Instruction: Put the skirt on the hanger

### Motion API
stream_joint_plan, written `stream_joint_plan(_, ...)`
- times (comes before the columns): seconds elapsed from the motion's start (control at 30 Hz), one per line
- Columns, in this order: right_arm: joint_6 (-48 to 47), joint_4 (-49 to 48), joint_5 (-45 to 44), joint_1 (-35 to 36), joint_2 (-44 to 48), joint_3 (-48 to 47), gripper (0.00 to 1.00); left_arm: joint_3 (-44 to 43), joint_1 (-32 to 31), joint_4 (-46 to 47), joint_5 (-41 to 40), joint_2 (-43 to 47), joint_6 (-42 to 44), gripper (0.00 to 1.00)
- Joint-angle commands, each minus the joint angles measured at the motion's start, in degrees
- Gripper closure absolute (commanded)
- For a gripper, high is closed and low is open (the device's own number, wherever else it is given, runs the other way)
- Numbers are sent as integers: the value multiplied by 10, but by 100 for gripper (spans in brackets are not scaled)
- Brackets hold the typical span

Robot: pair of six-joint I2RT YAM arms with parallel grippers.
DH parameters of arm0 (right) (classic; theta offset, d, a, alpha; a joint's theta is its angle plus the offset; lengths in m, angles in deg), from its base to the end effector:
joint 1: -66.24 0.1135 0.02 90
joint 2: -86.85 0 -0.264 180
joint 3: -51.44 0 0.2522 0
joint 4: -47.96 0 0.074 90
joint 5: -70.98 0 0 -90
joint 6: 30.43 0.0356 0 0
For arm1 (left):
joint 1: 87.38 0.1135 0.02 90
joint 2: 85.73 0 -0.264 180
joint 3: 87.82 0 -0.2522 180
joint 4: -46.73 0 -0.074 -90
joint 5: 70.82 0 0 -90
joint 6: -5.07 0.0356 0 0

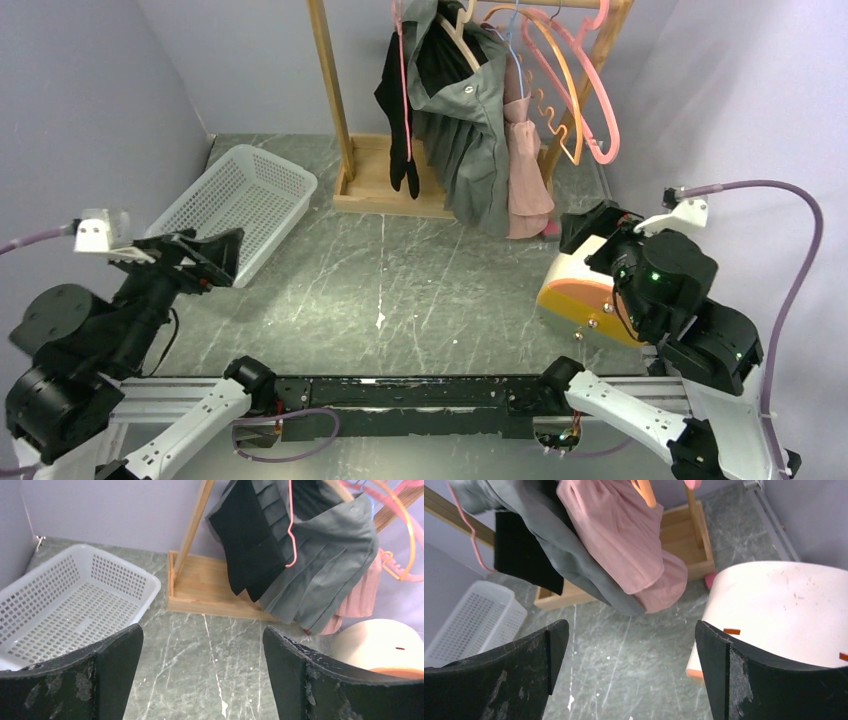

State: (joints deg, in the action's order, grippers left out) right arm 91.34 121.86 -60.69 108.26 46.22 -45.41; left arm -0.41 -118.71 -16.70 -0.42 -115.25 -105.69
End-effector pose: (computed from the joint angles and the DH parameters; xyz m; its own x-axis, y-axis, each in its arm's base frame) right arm 0.0572 0.0197 0.4645 -0.2073 0.3426 -0.9163 0.0938 0.9393 0.3300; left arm 0.0165 0.0039 0.4678 -0.0771 -0.3440 -0.9358 0.1882 0.9167 -0.3525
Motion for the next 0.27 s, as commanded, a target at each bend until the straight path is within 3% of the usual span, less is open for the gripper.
stream_joint_plan(0.0, -42, -37, -11, -4, 6, -17, 0, -43, -3, -36, -13, 10, 27, 6)
stream_joint_plan(0.23, -58, -79, 8, -4, 17, 4, 0, -42, -3, -46, -11, 20, 20, 4)
